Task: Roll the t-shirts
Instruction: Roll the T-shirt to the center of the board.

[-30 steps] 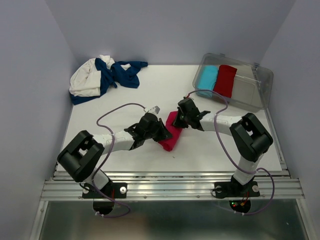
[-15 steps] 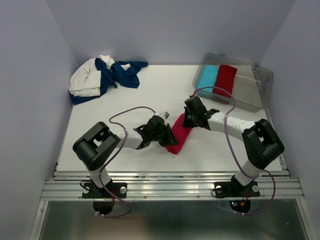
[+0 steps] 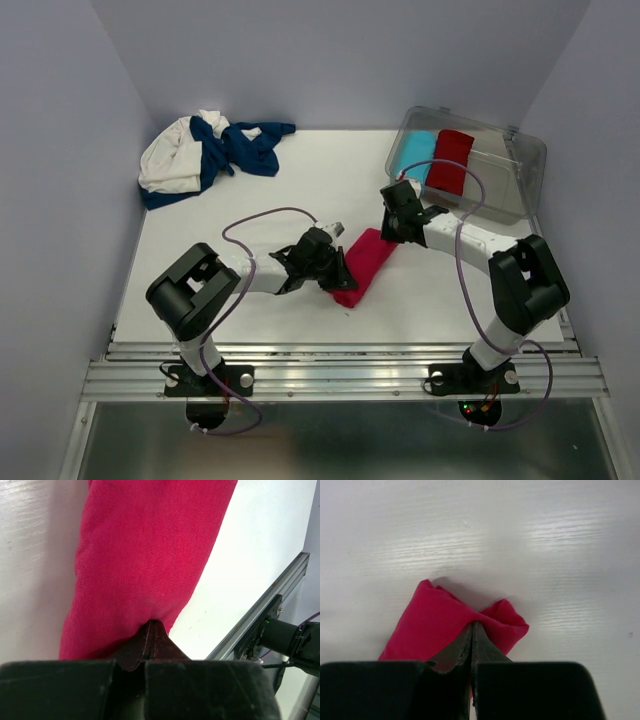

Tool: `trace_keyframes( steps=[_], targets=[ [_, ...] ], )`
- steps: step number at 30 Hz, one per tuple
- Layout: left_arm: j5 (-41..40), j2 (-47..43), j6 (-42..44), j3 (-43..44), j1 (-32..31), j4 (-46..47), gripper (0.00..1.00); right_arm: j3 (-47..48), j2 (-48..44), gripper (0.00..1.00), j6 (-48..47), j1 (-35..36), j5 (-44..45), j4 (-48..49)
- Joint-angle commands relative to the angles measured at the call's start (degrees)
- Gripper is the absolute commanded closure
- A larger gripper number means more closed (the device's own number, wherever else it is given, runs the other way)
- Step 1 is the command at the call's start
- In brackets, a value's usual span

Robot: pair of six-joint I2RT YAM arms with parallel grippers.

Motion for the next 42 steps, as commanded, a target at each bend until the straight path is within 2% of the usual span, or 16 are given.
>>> trace_keyframes(
  steps=[1,6,12,19,27,32,38,42],
  targets=[
    [-3.29,-1.34,4.74,0.24,-0.32,-8.64,1.00,0.27,1.14,0.99,-2.66,-1.72,3.25,-0.46],
    [-5.40,-2.83,7.90,1.38,0.11,-13.38,1.00,-4.55,2.39,0.99,-0.38,-1.72,0.20,1.29],
    [-5.49,-3.71,15.10,3.40,1.79,-19.87,1.00,-13.95,-1.83,0.99,3.76,-1.72,-4.47,4.90],
    [-8.30,-7.57,21.78,5.77,3.81,-28.59,1.00,-20.21,-8.59,0.99,7.10,-1.20,-7.99,5.51],
    [-7.95,-12.49,25.13,11.04,4.16,-36.14,1.00,-15.91,-18.96,0.99,6.75,0.38,-6.95,-0.55],
    [-6.63,-14.78,24.60,14.64,4.16,-37.21,1.00,-10.81,-21.17,0.99,4.91,0.38,-7.81,-3.98],
    [-5.22,-14.35,21.09,15.18,4.16,-33.26,1.00,-5.18,-17.14,0.99,2.97,4.95,-10.01,-4.51],
    [-4.43,-11.98,14.96,13.60,4.16,-27.13,1.00,-4.65,-12.66,0.99,3.06,6.27,-10.71,-3.28]
  ],
)
